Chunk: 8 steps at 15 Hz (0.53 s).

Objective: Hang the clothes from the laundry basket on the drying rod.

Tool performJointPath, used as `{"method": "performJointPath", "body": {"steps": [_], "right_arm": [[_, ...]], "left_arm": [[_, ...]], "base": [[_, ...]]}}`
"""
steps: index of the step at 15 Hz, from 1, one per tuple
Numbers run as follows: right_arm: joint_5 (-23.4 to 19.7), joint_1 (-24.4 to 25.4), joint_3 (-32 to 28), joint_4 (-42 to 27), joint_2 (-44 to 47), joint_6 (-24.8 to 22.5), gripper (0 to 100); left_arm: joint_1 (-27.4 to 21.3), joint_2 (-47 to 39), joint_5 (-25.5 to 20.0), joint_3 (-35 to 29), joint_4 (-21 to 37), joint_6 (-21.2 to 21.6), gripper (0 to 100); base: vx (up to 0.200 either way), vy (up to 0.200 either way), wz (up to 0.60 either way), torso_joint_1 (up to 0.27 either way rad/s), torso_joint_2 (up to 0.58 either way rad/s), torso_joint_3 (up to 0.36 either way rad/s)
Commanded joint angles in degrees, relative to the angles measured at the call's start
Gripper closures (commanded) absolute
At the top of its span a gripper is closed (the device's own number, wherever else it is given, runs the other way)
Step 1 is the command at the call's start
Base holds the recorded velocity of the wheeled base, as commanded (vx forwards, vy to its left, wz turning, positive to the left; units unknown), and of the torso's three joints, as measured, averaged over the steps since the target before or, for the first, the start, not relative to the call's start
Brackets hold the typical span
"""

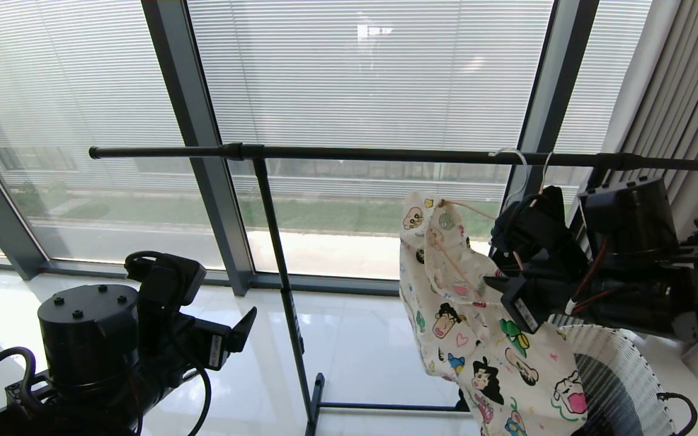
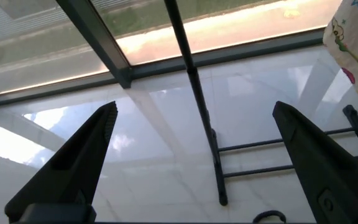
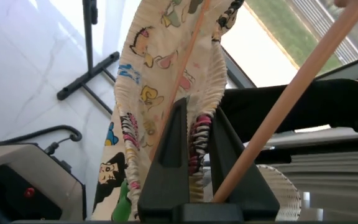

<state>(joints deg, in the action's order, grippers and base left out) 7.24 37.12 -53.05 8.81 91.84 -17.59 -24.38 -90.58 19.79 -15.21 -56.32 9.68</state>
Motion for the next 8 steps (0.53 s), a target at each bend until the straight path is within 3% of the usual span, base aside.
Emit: {"method": "performJointPath", "body": {"steps": [1, 4, 8], "right_arm": [[0.7, -2.6, -6.4, -3.5, 4.6, 0.0, 100], [0.8, -2.8, -10.3, -4.1, 8.7, 0.0, 100], [0.8, -2.8, -10.3, -4.1, 10.0, 0.1, 100]], "left_arm": [[-0.1, -0.1, 0.0, 0.8, -1.4, 0.0, 0], [0.0, 0.0, 0.1, 1.1, -2.2, 0.1, 0], [-0.1, 0.0, 0.1, 1.1, -2.2, 0.1, 0]], "base": [[0.200, 0.000, 0.00, -0.002, 0.00, -0.002], [0.200, 0.000, 0.00, -0.006, 0.00, -0.001], [0.200, 0.000, 0.00, 0.010, 0.00, 0.001]]}}
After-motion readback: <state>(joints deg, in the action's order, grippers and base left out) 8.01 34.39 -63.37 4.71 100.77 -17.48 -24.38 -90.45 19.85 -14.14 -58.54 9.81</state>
